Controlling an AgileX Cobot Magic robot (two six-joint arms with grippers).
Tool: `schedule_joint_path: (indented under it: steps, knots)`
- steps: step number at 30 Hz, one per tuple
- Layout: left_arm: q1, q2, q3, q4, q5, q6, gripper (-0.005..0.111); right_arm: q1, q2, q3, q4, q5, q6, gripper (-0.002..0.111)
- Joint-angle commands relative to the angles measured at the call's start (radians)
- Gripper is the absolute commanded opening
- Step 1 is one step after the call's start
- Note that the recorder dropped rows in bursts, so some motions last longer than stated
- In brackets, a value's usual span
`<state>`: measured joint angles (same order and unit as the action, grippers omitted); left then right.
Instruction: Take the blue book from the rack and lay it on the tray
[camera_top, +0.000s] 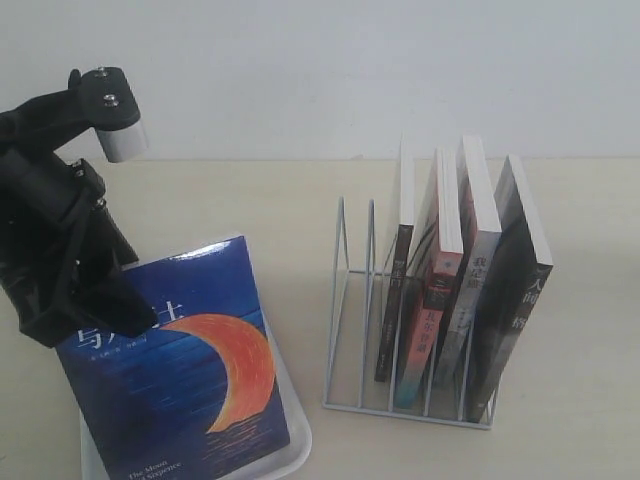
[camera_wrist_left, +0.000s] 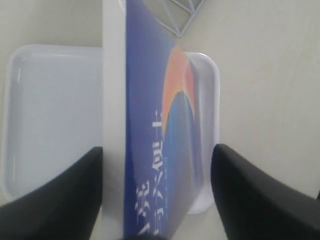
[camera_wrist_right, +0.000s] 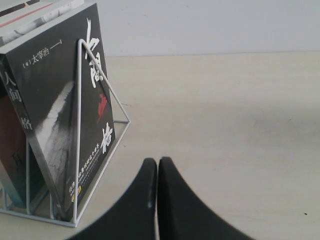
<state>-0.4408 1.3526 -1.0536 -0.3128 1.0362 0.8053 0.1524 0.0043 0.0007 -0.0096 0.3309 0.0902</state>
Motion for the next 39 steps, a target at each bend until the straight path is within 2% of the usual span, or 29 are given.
schedule_joint_path:
  steps: [1,10,27,29,34,39]
  knots:
    - [0.002,0.004,0.002,0.022,-0.044,-0.008,0.059,-0.003,-0.004,-0.001,-0.004,-0.006,0.001,0.0]
    - [0.002,-0.019,-0.049,0.074,-0.055,-0.032,0.059,-0.003,-0.004,-0.001,-0.004,-0.006,0.001,0.0]
    - [0.002,-0.284,-0.066,0.036,-0.063,-0.044,0.057,-0.003,-0.004,-0.001,-0.004,-0.008,0.001,0.0]
    - [0.002,-0.315,-0.066,0.036,-0.037,-0.058,0.049,-0.003,-0.004,-0.001,-0.004,-0.008,0.001,0.0]
    - [0.002,-0.384,-0.04,0.031,-0.02,-0.149,0.007,-0.003,-0.004,-0.001,-0.004,-0.008,0.001,0.0]
    - [0.002,-0.455,0.041,-0.011,-0.043,-0.303,0.004,-0.003,-0.004,-0.001,-0.004,-0.008,0.001,0.0]
